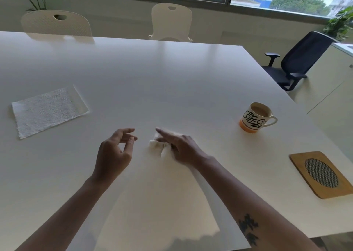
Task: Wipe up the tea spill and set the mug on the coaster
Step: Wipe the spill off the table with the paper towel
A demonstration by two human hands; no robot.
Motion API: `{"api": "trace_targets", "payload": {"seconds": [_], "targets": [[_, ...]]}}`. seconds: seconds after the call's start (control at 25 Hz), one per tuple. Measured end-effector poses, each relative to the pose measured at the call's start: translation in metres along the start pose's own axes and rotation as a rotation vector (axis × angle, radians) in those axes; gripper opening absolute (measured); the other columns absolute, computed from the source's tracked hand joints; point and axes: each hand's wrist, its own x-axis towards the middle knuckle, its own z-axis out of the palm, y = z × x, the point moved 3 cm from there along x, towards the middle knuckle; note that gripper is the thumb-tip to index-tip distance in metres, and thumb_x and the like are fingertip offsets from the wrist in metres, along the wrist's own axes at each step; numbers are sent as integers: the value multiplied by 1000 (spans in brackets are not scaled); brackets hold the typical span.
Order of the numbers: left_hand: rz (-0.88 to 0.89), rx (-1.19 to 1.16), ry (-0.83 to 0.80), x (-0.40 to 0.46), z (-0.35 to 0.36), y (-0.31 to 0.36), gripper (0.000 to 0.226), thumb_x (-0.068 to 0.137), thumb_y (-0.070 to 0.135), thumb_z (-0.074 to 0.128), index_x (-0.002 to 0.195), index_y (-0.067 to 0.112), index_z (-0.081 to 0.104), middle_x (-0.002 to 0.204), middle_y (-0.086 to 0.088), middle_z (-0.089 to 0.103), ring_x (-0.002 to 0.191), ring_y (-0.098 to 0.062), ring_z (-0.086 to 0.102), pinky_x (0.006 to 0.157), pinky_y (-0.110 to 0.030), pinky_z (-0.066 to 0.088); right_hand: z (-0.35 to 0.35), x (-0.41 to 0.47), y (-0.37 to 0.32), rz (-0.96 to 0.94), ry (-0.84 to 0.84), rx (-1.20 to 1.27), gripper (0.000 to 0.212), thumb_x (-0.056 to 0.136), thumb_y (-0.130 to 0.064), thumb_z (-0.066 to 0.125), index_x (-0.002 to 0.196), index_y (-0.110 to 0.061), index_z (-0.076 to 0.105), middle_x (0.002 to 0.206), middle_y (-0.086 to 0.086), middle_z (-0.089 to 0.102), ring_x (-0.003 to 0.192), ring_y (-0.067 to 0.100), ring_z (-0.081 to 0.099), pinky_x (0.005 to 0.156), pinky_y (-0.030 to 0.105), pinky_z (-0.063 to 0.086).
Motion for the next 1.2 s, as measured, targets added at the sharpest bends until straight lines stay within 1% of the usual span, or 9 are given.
{"api": "trace_targets", "payload": {"seconds": [0.24,0.4,0.52,0.68,0.8,0.88,0.96,1.04,1.2], "targets": [[-24,7,-6,-4,2,8,27,101,15,66,122,30,69,93,21,79,94,7,74,73,-32,61,-17,-59,-7,-97,-285,141,87,91,8,44,159,-45,41,133,-31,70,120,0,70,96,24,57],[-39,8,-9,-6,-1,10,27,101,15,66,122,31,69,91,21,79,91,4,75,72,-35,61,-41,-88,23,87,-486,554,83,91,17,52,154,-38,54,130,-15,76,123,5,69,106,24,52],[-54,-15,-27,-9,4,15,27,101,13,66,123,29,71,92,18,81,91,1,77,77,-38,64,-64,-100,43,325,-246,1140,65,88,13,62,144,-21,67,128,8,77,112,22,74,88,32,59],[-65,-103,-163,-17,28,36,32,100,9,67,126,27,70,96,15,81,88,0,78,83,-34,65,-72,-106,46,474,112,1703,43,58,-16,104,96,-7,86,95,13,82,84,24,81,69,33,67],[-117,-234,-278,-26,55,61,32,100,6,67,127,23,71,98,10,82,87,-5,80,83,-31,65,-71,-110,43,560,256,1925,19,84,-11,78,98,0,84,98,17,81,87,27,81,76,35,67],[-199,-366,-356,-32,72,81,31,101,6,67,126,22,71,99,5,84,90,-10,81,87,-33,66,-70,-113,41,596,302,1980,26,91,-7,61,102,1,83,102,17,81,90,27,81,80,35,67],[-284,-503,-446,-40,87,100,29,102,7,67,127,21,71,104,3,84,95,-15,81,91,-36,65,-78,-113,34,546,306,1957,18,83,-7,80,99,-1,84,98,15,81,87,25,81,77,33,67],[-346,-624,-530,-50,100,118,28,103,8,67,129,18,70,108,-1,84,99,-19,81,93,-38,65,-85,-117,34,478,319,1851,33,67,-11,97,97,-5,85,96,14,80,84,23,80,74,32,66],[-456,-768,-636,-75,128,145,31,100,13,73,131,15,69,114,-9,82,106,-28,79,96,-42,64,-90,-137,51,487,538,1692,26,90,7,64,109,-3,79,100,19,75,89,28,76,75,36,65]]}}
